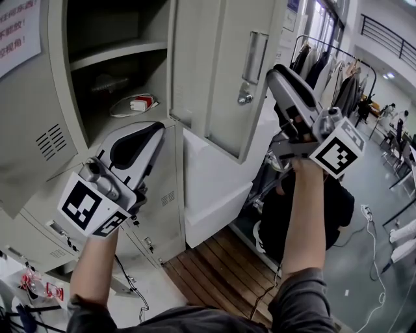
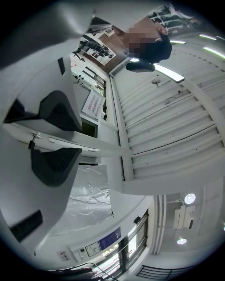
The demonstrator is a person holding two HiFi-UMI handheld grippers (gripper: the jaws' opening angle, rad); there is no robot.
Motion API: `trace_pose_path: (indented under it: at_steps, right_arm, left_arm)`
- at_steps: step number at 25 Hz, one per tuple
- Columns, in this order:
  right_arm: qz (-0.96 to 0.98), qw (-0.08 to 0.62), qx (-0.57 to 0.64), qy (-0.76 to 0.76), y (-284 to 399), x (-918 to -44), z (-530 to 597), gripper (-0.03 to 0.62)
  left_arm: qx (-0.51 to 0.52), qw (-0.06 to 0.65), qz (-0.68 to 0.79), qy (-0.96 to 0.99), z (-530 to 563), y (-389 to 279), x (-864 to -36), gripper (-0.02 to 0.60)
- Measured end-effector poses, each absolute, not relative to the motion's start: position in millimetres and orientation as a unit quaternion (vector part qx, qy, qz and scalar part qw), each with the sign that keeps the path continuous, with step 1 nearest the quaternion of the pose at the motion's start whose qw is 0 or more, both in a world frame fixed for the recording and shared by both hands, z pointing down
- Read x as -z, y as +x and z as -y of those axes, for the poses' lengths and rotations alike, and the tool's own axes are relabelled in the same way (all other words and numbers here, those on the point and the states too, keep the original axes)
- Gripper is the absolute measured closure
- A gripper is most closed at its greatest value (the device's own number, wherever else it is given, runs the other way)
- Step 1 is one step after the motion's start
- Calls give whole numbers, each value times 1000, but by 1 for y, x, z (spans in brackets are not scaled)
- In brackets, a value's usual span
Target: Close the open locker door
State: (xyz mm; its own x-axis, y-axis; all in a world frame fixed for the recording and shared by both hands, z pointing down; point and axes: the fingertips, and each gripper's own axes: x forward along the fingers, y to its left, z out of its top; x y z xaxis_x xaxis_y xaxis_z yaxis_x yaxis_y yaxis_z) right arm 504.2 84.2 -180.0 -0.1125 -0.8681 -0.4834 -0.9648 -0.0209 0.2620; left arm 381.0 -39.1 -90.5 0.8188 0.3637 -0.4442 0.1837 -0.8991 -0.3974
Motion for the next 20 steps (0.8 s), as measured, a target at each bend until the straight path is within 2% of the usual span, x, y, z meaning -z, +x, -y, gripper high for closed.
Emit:
trace_pose_path:
  at_steps: [20]
  right_arm:
    - [-739,80,-252,-619,426,183,-39,450]
  left_arm:
    - [-262,180,116,-941,60,312,90,568]
